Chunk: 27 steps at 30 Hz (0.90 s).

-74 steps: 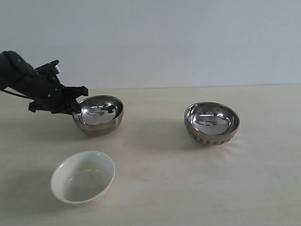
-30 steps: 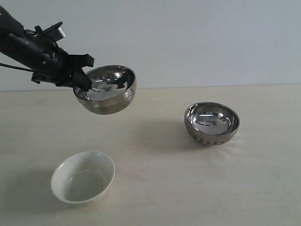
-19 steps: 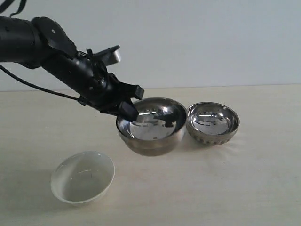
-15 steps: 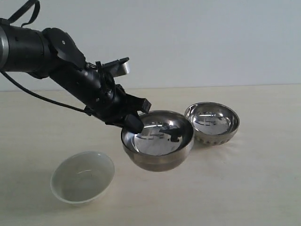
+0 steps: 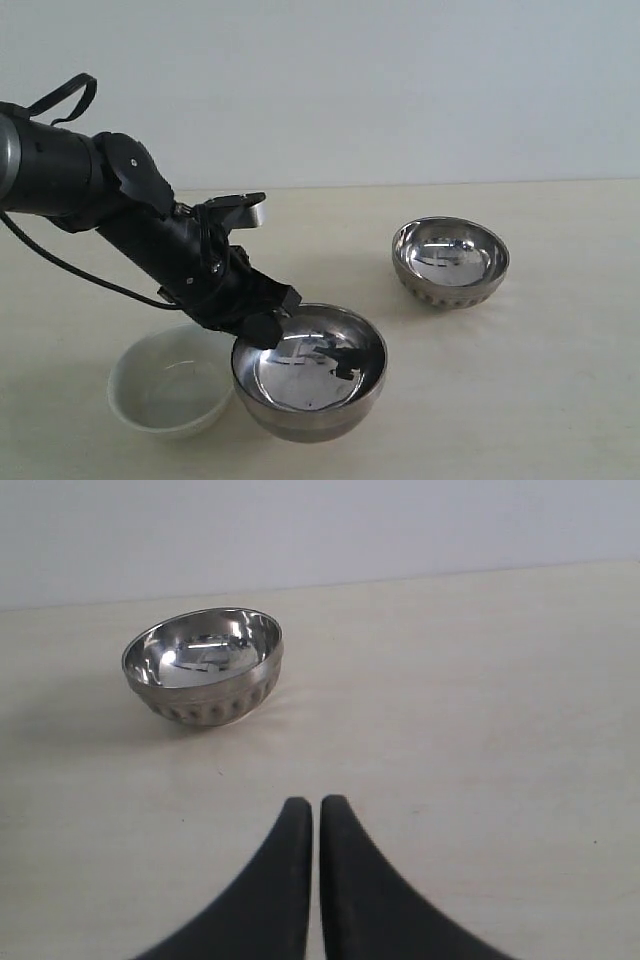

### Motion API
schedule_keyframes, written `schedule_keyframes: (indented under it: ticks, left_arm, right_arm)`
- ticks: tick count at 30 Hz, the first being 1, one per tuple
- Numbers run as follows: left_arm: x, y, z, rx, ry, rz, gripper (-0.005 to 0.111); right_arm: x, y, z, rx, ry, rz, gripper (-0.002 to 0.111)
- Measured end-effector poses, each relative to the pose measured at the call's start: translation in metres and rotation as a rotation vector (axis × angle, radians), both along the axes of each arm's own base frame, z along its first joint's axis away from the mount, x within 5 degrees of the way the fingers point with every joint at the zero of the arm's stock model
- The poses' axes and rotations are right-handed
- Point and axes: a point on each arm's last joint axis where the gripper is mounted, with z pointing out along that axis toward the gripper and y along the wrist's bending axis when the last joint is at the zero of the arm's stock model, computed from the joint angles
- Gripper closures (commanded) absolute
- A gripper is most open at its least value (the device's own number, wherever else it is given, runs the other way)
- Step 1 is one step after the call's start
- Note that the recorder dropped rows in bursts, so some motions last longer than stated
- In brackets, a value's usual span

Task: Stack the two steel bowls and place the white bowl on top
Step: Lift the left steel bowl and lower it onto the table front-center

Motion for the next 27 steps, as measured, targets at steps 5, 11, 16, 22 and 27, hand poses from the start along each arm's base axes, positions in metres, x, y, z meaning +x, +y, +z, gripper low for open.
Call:
schedule_keyframes:
  ticks: [5, 11, 16, 22, 27]
  left_arm:
    - [0.0, 0.0, -0.001, 0.002, -0.014, -0.003, 0.103]
    - [-0.002, -0.019, 0.001, -0.008, -0.111, -0.012, 0.103]
    - [0.001, -0.021, -0.005, -0.013, -0.116, 0.012, 0.103]
    - [0.004, -0.022, -0.025, 0.006, -0.093, 0.027, 0.103]
    - [0.004, -0.022, -0.024, 0.003, -0.107, 0.024, 0.077]
  right_arm:
    - [0.0, 0.0, 0.0, 0.0, 0.0, 0.0, 0.108]
    - [0.0, 0.0, 0.0, 0.0, 0.0, 0.0, 0.108]
    - [0.0, 0.0, 0.0, 0.0, 0.0, 0.0, 0.108]
    - [0.0, 0.0, 0.0, 0.0, 0.0, 0.0, 0.108]
    - [0.0, 0.0, 0.0, 0.0, 0.0, 0.0, 0.108]
